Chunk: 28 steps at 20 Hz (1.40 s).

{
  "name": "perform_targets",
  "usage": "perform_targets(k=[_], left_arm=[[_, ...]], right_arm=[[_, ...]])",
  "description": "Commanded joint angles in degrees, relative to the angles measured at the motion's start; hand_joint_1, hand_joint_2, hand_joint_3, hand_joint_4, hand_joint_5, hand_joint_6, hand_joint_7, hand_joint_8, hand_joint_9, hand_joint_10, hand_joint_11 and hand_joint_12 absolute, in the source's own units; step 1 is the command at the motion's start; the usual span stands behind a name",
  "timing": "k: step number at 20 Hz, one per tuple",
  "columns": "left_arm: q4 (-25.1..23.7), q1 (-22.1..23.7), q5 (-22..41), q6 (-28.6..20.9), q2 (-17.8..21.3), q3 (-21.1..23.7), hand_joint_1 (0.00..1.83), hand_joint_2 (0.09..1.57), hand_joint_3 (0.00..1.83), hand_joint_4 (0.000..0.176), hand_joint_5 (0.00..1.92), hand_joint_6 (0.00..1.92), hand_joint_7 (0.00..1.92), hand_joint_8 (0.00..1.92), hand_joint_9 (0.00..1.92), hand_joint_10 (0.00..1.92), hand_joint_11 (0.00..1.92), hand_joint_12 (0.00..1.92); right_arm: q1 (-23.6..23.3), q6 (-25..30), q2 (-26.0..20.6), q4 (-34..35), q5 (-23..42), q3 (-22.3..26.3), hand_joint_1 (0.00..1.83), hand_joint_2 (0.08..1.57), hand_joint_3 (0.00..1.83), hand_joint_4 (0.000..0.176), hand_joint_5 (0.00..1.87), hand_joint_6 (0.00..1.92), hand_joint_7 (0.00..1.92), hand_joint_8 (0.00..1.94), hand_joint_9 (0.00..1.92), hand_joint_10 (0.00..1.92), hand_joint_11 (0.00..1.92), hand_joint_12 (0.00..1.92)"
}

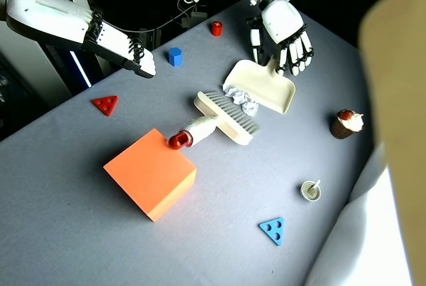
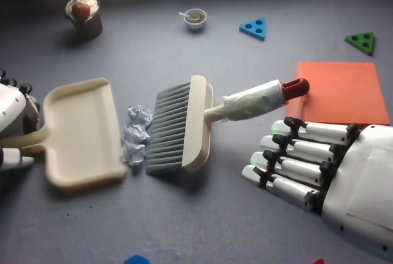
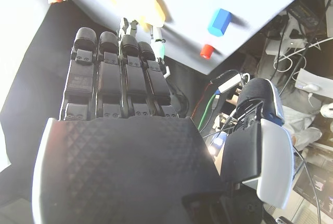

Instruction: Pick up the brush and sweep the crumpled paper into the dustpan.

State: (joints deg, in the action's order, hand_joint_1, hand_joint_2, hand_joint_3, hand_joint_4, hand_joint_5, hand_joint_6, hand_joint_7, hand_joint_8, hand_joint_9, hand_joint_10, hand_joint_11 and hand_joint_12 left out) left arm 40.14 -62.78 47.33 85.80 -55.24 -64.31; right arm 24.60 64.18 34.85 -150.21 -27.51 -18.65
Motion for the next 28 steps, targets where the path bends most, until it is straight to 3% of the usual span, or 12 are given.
perform_targets(k=[1,11,18,19,20,22,23,24,25,26,27,28], left_arm=[[-0.29,0.48,4.13,0.85,-0.14,-0.40,1.16,1.06,0.00,0.000,1.12,0.74,0.63,0.00,0.57,0.00,0.31,0.51],[0.13,6.32,-2.18,4.48,1.99,-1.15,1.14,1.05,0.00,0.000,1.14,0.71,0.61,0.00,0.56,0.00,0.35,0.44],[0.27,12.30,-7.32,8.60,3.81,-1.43,1.13,1.05,0.00,0.000,1.14,0.72,0.59,0.00,0.52,0.00,0.32,0.41],[0.23,13.01,-8.08,9.02,3.81,-1.48,1.10,1.07,0.00,0.025,1.10,0.78,0.57,0.00,0.51,0.00,0.31,0.41],[0.14,13.31,-8.51,9.02,3.75,-1.47,1.11,1.07,0.00,0.000,1.08,0.81,0.58,0.00,0.50,0.00,0.30,0.41],[0.35,13.58,-8.70,9.02,3.44,-1.35,1.12,1.07,0.00,0.000,1.09,0.79,0.59,0.00,0.51,0.00,0.28,0.43],[0.57,13.58,-8.70,9.02,3.31,-1.32,1.10,1.06,0.00,0.027,1.10,0.78,0.60,0.00,0.51,0.00,0.28,0.44],[0.85,13.58,-8.68,9.02,3.11,-1.37,1.11,1.07,0.00,0.013,1.09,0.80,0.59,0.00,0.48,0.00,0.26,0.44],[0.96,13.62,-8.70,9.02,2.85,-1.54,1.08,1.08,0.00,0.053,1.06,0.85,0.57,0.00,0.45,0.00,0.23,0.45],[1.06,13.74,-8.71,9.02,2.54,-1.81,1.10,1.07,0.00,0.016,1.08,0.82,0.58,0.00,0.46,0.00,0.24,0.47],[1.06,13.97,-8.86,9.02,2.11,-2.28,1.12,1.07,0.00,0.000,1.09,0.80,0.59,0.00,0.48,0.01,0.25,0.49],[1.06,14.20,-9.32,9.02,1.77,-2.71,1.12,1.07,0.00,0.000,1.09,0.79,0.60,0.01,0.49,0.01,0.25,0.49]], right_arm=[[0.09,-0.14,-0.12,-0.63,-7.20,0.30,0.00,1.02,0.00,0.000,0.11,0.00,0.13,0.00,0.13,0.00,0.12,0.00],[5.54,-0.13,5.22,2.97,-23.50,0.29,0.16,0.99,0.00,0.000,0.12,0.00,0.14,0.00,0.14,0.00,0.16,0.01],[6.38,-0.13,8.63,1.63,-29.57,-0.07,0.60,0.91,0.00,0.000,0.06,0.01,0.11,0.01,0.13,0.00,0.17,0.01],[6.36,-0.14,9.69,0.45,-31.66,-0.38,0.64,0.91,0.00,0.000,0.05,0.00,0.10,0.00,0.12,0.00,0.17,0.01],[6.39,-0.41,10.56,-0.32,-33.49,-0.80,0.72,0.91,0.00,0.000,0.04,0.00,0.09,0.00,0.10,0.00,0.15,0.00],[6.39,-6.32,14.06,-0.34,-37.63,-2.12,0.85,0.90,0.00,0.000,0.05,0.01,0.08,0.00,0.09,0.00,0.14,0.00],[6.40,-9.09,15.89,-0.34,-39.39,-2.83,0.91,0.89,0.00,0.000,0.07,0.01,0.09,0.00,0.10,0.00,0.14,0.00],[6.40,-11.71,17.98,-0.34,-41.36,-3.90,0.98,0.87,0.00,0.000,0.09,0.02,0.10,0.01,0.11,0.01,0.15,0.00],[6.35,-13.24,20.03,-0.34,-43.06,-4.91,1.01,0.87,0.00,0.000,0.11,0.02,0.10,0.01,0.11,0.00,0.15,0.00],[6.17,-14.28,22.12,-0.34,-44.89,-5.86,1.00,0.89,0.00,0.000,0.11,0.02,0.09,0.00,0.10,0.00,0.15,0.01],[6.09,-14.82,23.92,-0.31,-46.52,-6.66,1.02,0.89,0.00,0.000,0.13,0.02,0.10,0.01,0.11,0.01,0.17,0.01],[6.08,-14.84,25.68,-0.22,-47.83,-7.52,1.05,0.91,0.00,0.000,0.15,0.03,0.12,0.01,0.13,0.01,0.18,0.02]])
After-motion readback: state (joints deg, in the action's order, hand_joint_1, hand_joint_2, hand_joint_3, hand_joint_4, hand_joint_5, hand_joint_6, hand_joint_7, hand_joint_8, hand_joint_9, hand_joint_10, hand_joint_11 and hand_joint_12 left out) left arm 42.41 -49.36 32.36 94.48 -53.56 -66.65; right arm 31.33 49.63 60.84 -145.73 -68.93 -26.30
